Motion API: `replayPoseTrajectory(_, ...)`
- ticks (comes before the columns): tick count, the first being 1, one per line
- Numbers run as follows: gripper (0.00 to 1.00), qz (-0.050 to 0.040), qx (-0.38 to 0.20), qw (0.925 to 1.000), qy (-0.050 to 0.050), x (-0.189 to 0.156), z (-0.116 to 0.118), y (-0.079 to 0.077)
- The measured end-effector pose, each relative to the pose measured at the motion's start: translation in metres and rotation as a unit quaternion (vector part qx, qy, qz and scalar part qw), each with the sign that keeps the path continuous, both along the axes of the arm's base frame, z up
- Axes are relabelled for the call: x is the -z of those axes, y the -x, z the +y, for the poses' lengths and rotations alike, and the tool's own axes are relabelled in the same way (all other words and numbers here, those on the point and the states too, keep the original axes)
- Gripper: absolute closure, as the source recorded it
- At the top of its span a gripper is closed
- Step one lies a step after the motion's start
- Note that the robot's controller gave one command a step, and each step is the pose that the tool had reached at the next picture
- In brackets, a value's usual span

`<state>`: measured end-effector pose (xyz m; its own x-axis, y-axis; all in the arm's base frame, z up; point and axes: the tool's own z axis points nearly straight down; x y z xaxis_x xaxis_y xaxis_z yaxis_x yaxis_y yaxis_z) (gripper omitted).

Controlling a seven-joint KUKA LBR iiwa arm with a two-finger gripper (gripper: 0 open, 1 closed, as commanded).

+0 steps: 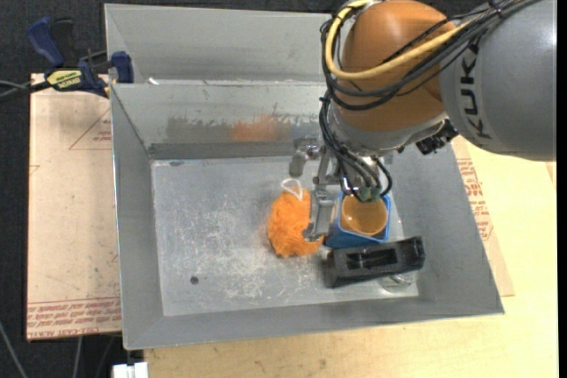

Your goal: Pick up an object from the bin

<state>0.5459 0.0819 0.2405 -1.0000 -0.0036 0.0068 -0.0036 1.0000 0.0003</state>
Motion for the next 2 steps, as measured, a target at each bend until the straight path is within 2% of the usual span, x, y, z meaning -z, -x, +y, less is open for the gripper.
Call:
replayPoseTrajectory(1, 0.0, -0.0039, 0.001, 1.0, 0.0, -0.005, -0.001, -0.001)
replayPoseTrajectory(2, 0.0, -0.0047, -0.014, 0.9999, -0.001, 0.067, -0.019, 0.005)
